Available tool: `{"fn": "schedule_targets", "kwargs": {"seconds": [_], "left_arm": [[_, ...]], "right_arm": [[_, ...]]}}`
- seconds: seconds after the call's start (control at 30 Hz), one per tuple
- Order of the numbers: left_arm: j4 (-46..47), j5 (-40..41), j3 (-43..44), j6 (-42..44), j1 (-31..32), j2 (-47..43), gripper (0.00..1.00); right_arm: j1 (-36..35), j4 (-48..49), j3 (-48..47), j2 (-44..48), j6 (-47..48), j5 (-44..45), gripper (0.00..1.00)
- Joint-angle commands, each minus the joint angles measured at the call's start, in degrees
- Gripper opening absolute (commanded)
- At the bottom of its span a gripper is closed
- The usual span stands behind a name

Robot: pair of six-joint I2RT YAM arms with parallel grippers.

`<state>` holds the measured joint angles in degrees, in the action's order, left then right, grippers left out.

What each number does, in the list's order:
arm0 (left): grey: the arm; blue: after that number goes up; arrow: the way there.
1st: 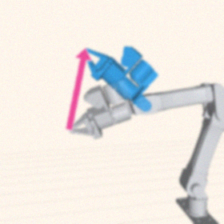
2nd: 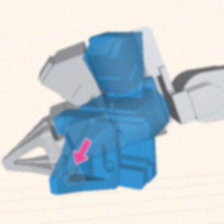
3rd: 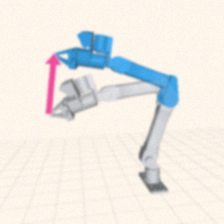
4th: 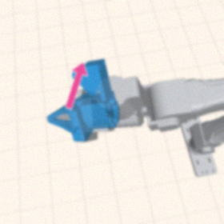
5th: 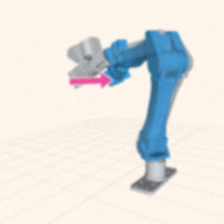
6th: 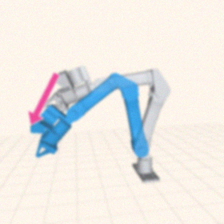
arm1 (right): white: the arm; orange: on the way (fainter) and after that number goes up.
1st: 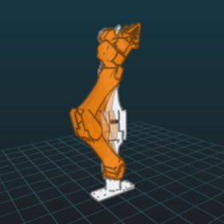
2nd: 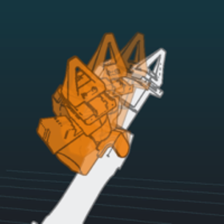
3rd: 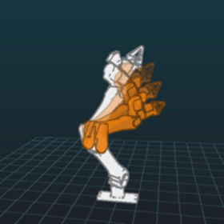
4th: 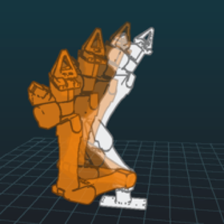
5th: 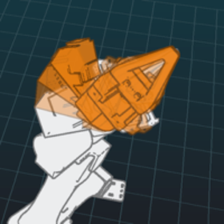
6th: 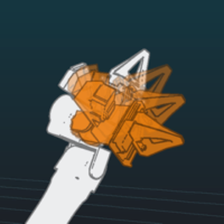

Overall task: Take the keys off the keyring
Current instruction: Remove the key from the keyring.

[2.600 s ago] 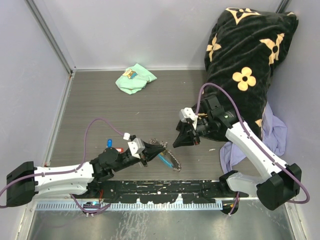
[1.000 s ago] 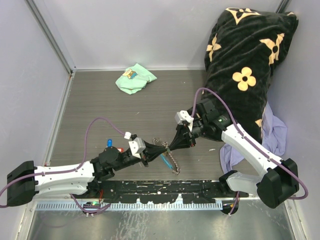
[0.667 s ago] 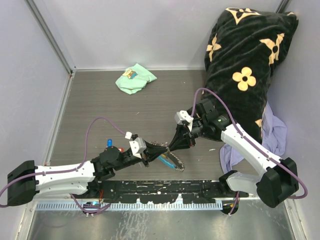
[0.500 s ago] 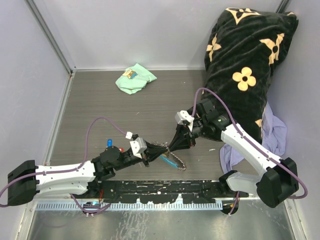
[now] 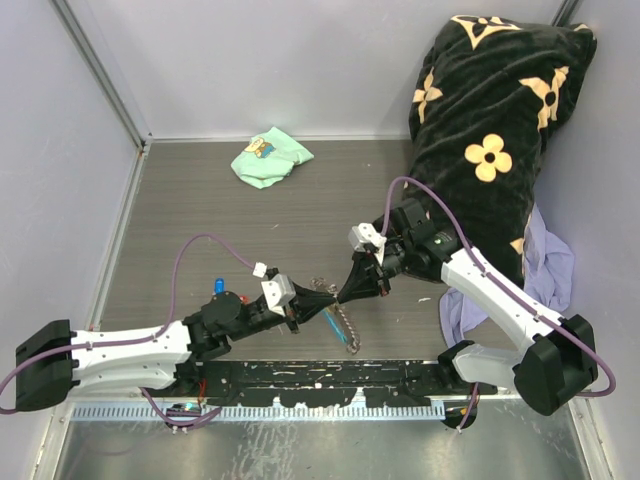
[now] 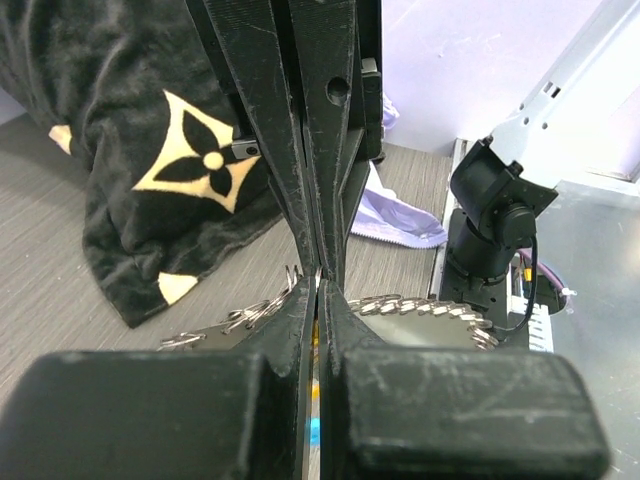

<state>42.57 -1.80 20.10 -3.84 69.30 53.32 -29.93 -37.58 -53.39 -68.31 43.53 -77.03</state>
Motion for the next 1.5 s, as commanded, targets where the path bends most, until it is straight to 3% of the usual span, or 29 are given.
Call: {"fn": "schedule_targets", "kwargs": {"seconds": [0.0,0.1,0.17,0.27,0.37,0.63,0.93,1.47], "left_arm": [[-0.27,-0.13,4.08,0.17,0.22,-2.27,0.03],[-9.50,1.06,4.68,0.28,0.22,-6.65,0.29],[-16.52,1.36,5.02,0.25,0.22,-10.23,0.40],[-24.28,1.24,5.12,-0.01,0.16,-15.28,0.48],[-24.15,-0.37,3.73,0.33,0.22,-18.14,0.53],[-0.67,-2.20,0.15,7.44,0.22,-8.90,0.53],[22.53,0.36,1.51,13.76,0.15,7.89,0.36],[39.34,1.15,4.15,13.77,-0.85,22.82,0.30]], "right_arm": [[-0.92,-2.16,-2.46,0.78,2.48,3.51,0.01],[-1.11,-6.62,-4.45,1.34,6.08,9.85,0.01],[-1.97,-11.34,-7.48,1.31,10.35,17.65,0.01],[-5.57,-21.09,-12.99,-0.02,15.37,31.87,0.01],[-10.46,-28.19,-19.59,-2.56,14.25,46.24,0.01],[-15.59,-43.34,-36.07,-10.13,11.99,60.37,0.01],[-17.09,-46.00,-42.80,-13.27,10.41,63.13,0.01],[-17.09,-46.00,-45.60,-13.38,10.74,57.78,0.01]]}}
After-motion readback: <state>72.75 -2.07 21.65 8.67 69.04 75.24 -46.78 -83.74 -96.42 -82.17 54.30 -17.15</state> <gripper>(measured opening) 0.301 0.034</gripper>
